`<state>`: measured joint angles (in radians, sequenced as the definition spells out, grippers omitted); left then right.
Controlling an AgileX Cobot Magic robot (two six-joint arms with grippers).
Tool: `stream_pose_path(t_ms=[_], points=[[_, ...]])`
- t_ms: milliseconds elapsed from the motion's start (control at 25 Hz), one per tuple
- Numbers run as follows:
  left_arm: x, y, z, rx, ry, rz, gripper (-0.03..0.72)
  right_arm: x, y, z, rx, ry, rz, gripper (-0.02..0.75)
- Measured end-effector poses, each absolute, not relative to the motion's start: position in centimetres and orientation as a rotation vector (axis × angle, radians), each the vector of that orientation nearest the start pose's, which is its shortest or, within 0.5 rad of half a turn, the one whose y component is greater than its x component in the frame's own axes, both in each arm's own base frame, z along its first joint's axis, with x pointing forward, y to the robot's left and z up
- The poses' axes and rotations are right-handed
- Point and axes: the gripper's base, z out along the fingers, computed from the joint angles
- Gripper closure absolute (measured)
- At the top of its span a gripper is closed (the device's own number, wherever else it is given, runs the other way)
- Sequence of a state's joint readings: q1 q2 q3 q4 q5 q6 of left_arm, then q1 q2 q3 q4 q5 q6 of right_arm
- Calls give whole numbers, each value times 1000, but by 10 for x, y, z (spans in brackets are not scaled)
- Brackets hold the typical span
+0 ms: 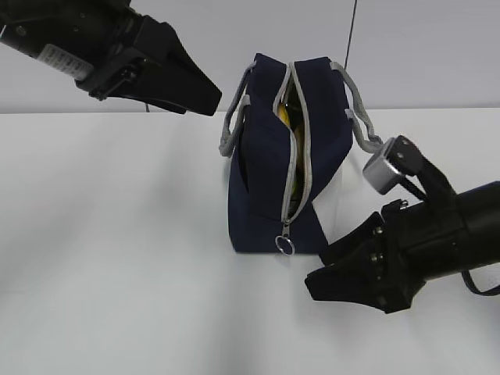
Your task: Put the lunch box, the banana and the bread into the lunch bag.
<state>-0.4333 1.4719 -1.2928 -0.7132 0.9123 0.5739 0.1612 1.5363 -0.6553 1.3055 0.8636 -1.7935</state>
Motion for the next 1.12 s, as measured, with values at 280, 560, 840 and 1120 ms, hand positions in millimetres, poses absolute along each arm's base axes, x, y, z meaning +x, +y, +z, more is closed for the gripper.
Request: stream_pose_path(t_ms=[280, 560, 840, 1120], points=[[264, -174, 347, 863, 2273, -817, 307, 253, 109, 162, -1162, 1984, 819, 321], [264, -174, 347, 865, 2274, -816, 309, 268, 109, 138, -1093, 1991, 755, 321], [264, -173, 347, 871, 2276, -804, 309, 282, 111, 122, -1080, 2000, 759, 321], [264, -173, 347, 874, 2277, -799, 314, 291, 114, 111, -1074, 2003, 798, 321]])
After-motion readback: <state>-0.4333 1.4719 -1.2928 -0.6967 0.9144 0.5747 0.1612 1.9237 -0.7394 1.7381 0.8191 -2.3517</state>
